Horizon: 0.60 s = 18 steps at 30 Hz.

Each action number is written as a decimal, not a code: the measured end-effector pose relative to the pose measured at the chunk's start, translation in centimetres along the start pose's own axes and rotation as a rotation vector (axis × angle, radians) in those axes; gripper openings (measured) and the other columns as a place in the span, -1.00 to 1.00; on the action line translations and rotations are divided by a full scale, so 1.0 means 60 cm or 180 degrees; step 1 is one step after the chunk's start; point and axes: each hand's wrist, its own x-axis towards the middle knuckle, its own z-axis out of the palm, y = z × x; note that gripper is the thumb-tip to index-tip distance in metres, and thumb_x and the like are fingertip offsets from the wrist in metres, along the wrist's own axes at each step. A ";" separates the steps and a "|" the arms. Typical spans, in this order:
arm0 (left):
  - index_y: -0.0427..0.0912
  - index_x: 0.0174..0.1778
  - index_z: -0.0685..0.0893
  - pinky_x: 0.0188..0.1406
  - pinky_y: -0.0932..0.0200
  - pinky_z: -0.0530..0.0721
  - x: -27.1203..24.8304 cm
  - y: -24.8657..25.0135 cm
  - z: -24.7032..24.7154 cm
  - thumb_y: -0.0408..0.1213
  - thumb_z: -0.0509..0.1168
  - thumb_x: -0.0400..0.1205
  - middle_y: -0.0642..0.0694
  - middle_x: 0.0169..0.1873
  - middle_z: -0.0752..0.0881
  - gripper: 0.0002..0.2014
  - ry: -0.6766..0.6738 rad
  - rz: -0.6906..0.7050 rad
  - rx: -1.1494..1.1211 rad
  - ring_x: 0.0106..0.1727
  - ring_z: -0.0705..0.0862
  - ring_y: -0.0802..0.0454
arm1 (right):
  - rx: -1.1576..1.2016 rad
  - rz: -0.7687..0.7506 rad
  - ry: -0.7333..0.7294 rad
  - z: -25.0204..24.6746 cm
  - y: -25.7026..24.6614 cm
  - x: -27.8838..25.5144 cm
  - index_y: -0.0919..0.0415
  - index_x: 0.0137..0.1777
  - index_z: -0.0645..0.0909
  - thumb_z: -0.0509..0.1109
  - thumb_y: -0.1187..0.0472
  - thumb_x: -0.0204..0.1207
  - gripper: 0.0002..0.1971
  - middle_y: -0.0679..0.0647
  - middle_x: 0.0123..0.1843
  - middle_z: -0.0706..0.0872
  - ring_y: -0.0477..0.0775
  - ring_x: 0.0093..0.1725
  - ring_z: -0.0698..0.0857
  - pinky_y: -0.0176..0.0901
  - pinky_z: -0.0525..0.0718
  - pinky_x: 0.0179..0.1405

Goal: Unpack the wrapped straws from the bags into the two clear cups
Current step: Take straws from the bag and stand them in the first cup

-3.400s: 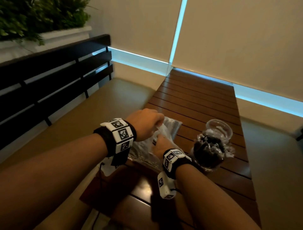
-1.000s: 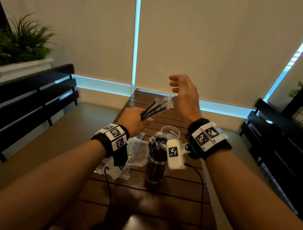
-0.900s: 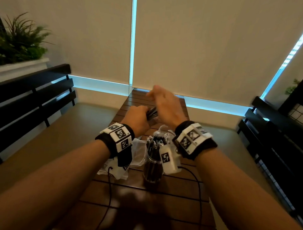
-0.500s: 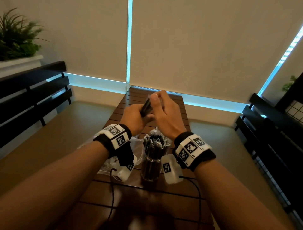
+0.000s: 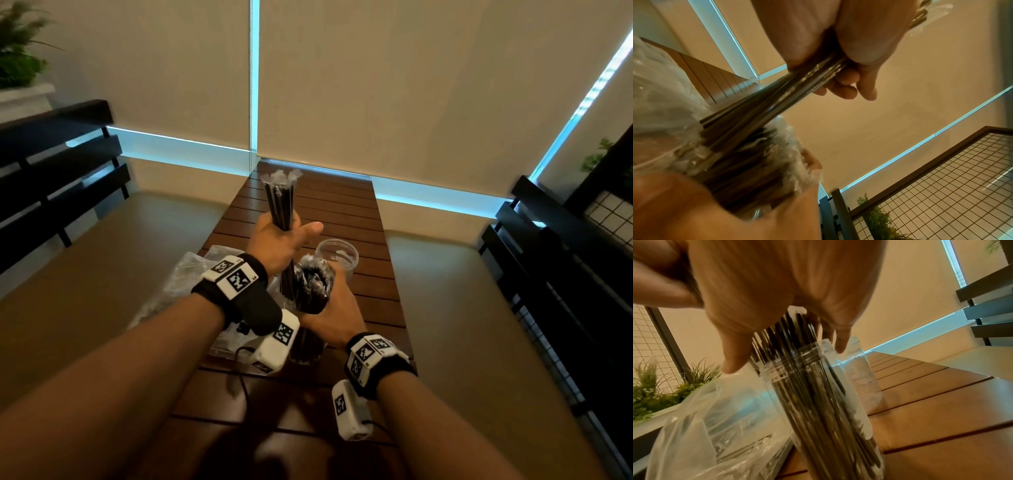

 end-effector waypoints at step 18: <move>-0.07 -0.50 0.42 -0.27 0.03 0.62 0.023 -0.026 0.039 -0.25 0.52 0.50 -0.04 -0.58 0.45 -0.60 0.0092 -0.0023 -0.0314 -0.40 0.49 -0.06 | 0.0168 -0.0014 0.0287 0.008 0.012 0.005 -0.35 0.50 0.05 0.60 0.10 0.33 -0.08 -0.07 0.37 0.59 -0.01 0.26 0.68 0.20 0.71 0.21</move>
